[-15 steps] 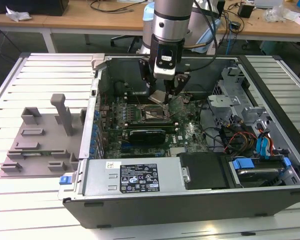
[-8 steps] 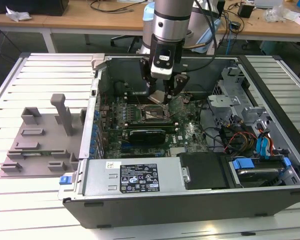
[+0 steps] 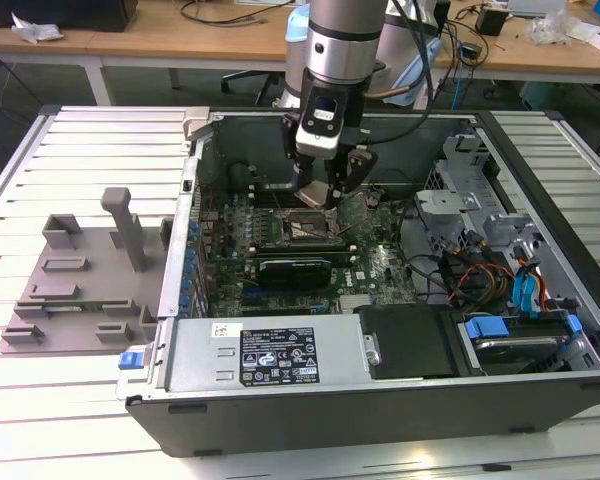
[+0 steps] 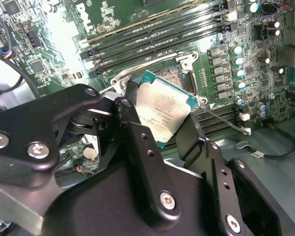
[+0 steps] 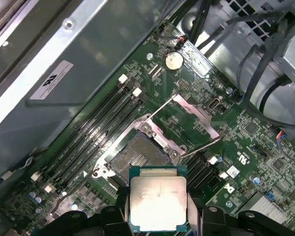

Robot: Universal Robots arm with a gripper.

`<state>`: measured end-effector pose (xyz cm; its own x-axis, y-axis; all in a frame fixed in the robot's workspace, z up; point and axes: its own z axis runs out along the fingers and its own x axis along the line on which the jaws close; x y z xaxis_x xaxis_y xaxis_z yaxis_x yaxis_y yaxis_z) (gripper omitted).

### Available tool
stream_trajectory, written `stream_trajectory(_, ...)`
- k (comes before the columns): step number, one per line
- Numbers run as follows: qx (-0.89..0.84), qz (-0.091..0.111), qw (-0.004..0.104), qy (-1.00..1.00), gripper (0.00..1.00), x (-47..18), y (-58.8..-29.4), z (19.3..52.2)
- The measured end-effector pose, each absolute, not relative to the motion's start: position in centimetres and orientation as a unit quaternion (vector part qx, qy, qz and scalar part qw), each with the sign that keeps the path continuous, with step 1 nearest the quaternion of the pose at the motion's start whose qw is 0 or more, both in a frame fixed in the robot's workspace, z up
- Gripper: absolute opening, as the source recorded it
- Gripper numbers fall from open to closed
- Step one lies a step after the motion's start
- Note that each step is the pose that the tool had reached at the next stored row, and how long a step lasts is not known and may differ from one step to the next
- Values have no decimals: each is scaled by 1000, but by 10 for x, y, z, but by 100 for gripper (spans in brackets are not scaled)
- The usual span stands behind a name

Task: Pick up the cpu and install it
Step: 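Place the cpu into insertion slot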

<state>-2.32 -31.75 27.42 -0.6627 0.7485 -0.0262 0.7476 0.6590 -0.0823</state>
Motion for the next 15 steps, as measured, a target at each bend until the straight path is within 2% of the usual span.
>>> stream_trajectory(15, -457, 44, 7, -888, 55, -23, -317, 274)
